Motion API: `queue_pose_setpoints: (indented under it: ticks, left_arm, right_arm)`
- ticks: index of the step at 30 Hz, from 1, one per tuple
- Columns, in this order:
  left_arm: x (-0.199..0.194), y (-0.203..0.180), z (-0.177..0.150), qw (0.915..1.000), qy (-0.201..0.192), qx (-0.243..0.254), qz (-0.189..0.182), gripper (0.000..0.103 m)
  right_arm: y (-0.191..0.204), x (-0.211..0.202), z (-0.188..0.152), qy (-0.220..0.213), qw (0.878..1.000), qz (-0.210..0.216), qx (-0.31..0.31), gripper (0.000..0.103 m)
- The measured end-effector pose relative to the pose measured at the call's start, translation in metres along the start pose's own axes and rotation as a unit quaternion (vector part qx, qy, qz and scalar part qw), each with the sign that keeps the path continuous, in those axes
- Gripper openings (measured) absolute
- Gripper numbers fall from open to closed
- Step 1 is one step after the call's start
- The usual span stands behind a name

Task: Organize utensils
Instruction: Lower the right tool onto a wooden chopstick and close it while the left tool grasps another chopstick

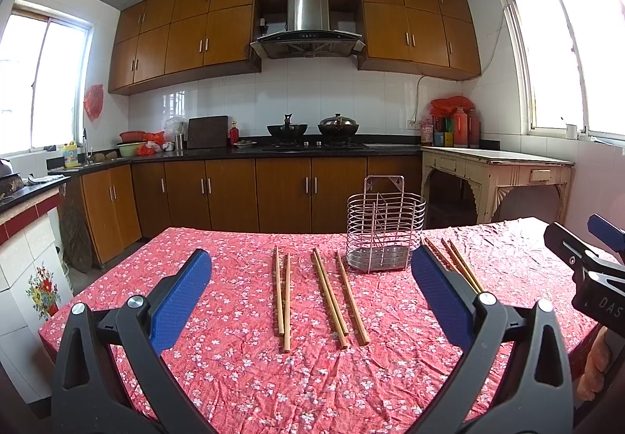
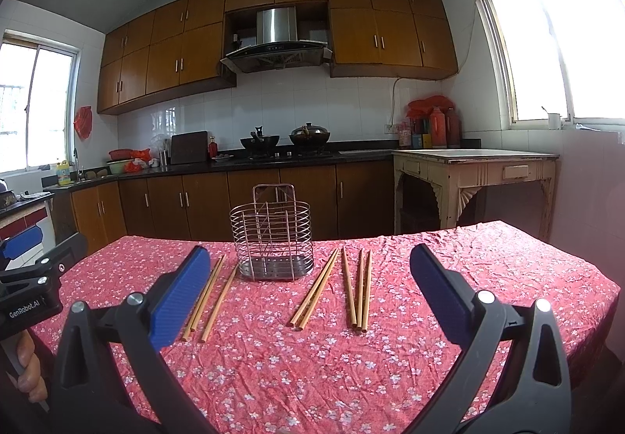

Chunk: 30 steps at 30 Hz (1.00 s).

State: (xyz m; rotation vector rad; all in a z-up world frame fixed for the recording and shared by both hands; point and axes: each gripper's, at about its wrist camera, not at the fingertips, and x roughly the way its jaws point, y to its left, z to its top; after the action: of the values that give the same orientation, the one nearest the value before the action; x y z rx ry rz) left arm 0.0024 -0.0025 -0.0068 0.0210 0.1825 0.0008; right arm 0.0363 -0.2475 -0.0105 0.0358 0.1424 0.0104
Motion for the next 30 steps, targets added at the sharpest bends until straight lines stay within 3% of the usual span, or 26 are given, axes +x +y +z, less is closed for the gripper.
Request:
queue_pose_setpoints:
  ticks: [8,13,17,21,24,27,30]
  left_arm:
    - [0.023,0.005,-0.007,0.9994,0.034,0.001,0.012,0.101]
    - [0.057,0.02,-0.016,0.9941,0.106,-0.022,0.012,0.101]
    - [0.09,0.04,-0.027,0.9833,0.174,-0.039,0.035,0.101]
    - [0.124,0.065,-0.033,0.9678,0.238,-0.066,0.049,0.101]
    - [0.144,0.078,-0.035,0.9583,0.272,-0.074,0.049,0.101]
    - [0.158,0.081,-0.034,0.9555,0.286,-0.061,0.037,0.101]
    - [0.169,0.079,-0.034,0.9547,0.293,-0.041,0.03,0.101]
  right_arm:
    - [-0.008,0.021,-0.006,0.027,1.0,-0.001,0.011,0.099]
    - [-0.033,0.063,-0.015,0.105,0.993,-0.013,0.045,0.099]
    - [-0.056,0.108,-0.026,0.178,0.981,-0.032,0.063,0.099]
    - [-0.076,0.155,-0.034,0.239,0.968,-0.038,0.07,0.081]
    - [-0.085,0.191,-0.041,0.279,0.957,-0.042,0.065,0.061]
    - [-0.091,0.223,-0.05,0.316,0.945,-0.041,0.069,0.043]
    - [-0.095,0.245,-0.061,0.345,0.934,-0.046,0.075,0.033]
